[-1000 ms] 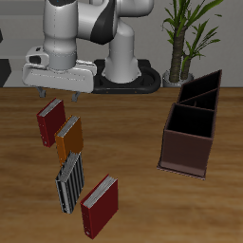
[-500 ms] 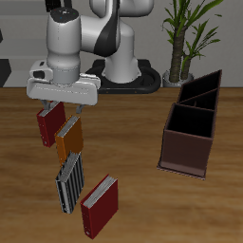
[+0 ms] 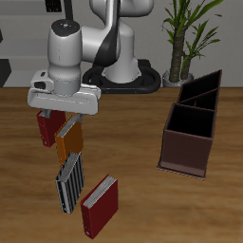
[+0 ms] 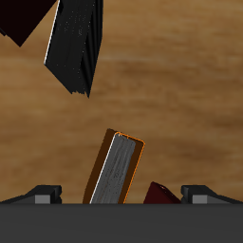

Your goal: Place the orange book into the left desk caddy's right compartment

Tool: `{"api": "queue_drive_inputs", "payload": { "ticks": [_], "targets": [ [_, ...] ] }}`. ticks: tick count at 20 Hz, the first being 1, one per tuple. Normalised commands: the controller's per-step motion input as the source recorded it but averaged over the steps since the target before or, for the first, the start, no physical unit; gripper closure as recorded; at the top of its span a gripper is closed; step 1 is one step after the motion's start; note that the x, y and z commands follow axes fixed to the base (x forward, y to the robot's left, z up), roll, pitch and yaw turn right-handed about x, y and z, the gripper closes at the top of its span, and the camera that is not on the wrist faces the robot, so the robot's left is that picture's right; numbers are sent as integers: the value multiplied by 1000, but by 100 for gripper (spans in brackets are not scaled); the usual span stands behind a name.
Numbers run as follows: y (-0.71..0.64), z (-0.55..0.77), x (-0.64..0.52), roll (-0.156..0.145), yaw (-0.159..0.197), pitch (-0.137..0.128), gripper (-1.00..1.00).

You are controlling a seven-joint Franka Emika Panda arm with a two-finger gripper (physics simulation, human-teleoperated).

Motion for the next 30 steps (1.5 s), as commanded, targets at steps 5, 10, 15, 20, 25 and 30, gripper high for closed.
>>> {"api": "queue_drive_inputs", "payload": {
  "ticks": [5, 10, 15, 20, 25, 30],
  "targets": [
    [-125, -338, 69, -25, -28, 37, -100],
    [3, -422, 107, 0, -12, 50, -100],
    [88, -472, 165, 19, -19, 71, -100],
    [183, -299, 53, 25, -32, 30, 100],
    [18, 90, 7, -16, -33, -9, 100],
    [84, 328, -87, -16, -37, -37, 100]
  ]
}}
